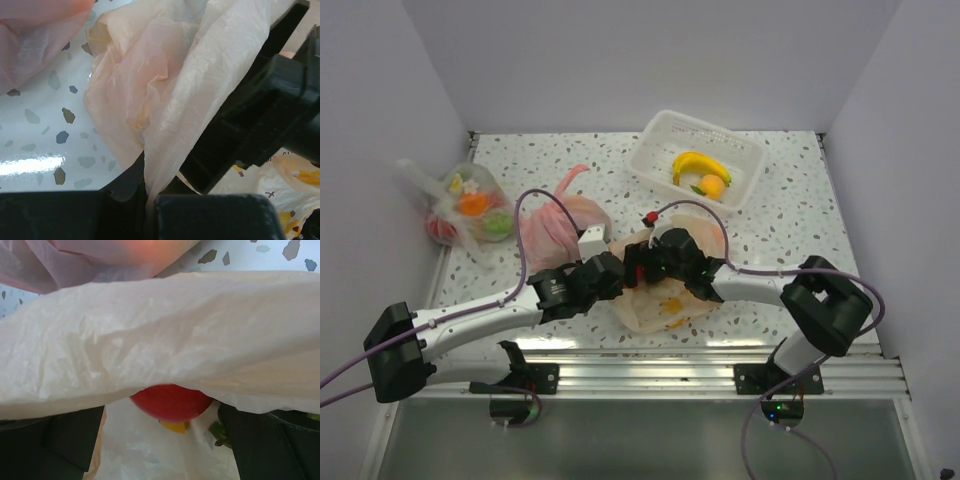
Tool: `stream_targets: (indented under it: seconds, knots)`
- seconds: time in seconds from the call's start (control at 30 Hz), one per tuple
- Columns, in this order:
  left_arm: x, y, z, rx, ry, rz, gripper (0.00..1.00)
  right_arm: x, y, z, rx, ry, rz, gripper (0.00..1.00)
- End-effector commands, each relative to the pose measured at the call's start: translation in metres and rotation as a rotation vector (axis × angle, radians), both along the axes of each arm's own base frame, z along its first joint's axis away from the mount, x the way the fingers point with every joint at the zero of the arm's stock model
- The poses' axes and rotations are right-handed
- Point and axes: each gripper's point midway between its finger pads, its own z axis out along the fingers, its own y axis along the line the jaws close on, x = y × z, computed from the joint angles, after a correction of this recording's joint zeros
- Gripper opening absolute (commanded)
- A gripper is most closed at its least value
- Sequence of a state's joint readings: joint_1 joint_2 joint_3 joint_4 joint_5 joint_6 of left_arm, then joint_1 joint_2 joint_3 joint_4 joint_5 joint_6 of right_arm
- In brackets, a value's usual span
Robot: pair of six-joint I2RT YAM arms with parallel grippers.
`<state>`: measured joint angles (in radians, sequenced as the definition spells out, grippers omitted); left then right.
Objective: Untie the knot of the plastic bag and take out the fruit
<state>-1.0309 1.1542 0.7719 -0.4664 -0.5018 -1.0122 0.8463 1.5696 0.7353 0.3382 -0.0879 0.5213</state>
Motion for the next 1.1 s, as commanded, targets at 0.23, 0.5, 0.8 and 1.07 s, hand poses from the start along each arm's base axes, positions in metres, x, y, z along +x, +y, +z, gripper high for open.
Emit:
stream_targets:
  seconds: [0.23,0.5,0.8,1.07]
  knots:
    - [-0.006,-0.006,-0.004,-0.028,0.016,-0.008,0.04,0.021,0.03,-0.011,0.028,-0.067,0.009,0.96]
    - [-0.003,0.009,0.0,0.003,-0.011,0.031,0.04,0.002,0.008,-0.003,-0.001,-0.077,0.027,0.59]
    - [0.003,0.025,0.007,0.065,-0.048,0.07,0.04,-0.04,-0.038,0.026,-0.075,-0.089,0.104,0.51]
    - [0.003,0.021,0.004,0.078,-0.046,0.05,0.04,-0.059,-0.071,0.103,-0.077,-0.189,0.115,0.51]
